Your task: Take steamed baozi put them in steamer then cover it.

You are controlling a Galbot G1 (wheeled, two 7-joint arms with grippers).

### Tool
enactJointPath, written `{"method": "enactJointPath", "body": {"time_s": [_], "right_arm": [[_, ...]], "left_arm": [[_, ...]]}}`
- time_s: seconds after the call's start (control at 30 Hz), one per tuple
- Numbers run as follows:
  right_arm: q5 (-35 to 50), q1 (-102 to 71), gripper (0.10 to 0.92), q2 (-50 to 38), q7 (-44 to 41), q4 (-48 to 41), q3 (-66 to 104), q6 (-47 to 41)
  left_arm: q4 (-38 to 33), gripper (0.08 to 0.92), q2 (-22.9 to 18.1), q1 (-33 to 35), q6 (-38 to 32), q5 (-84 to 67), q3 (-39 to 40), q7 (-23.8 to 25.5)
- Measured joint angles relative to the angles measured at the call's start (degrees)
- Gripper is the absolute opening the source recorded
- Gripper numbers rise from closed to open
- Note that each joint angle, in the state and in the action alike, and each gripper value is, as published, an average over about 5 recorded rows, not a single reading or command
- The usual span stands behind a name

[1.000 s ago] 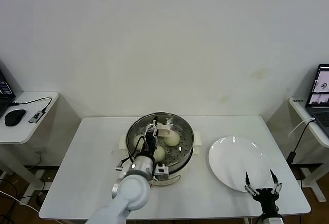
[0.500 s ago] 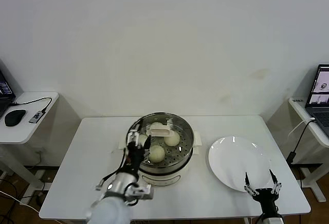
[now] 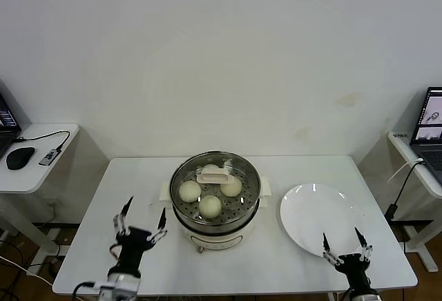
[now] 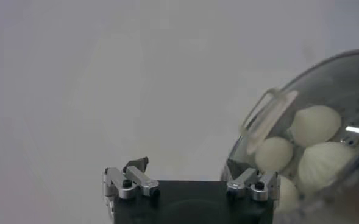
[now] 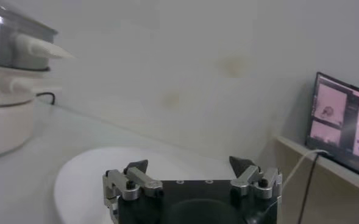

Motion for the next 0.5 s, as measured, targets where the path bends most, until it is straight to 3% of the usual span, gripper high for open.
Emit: {"method": "enactJointPath", "body": {"time_s": [0.27, 0.5], "right_arm": [[4.0, -3.2, 0.823, -2.0, -1.5, 1.9, -3.3, 0.7], [7.1, -5.5, 0.823, -2.7, -3.1, 4.2, -5.6, -1.2]], "left_arm": [[4.4, 0.823, -3.1, 7.0, -9.4, -17.3, -3.2, -2.6], [6.7, 0.823, -3.5, 10.8, -13.5, -25.2, -4.9, -0.4]]}}
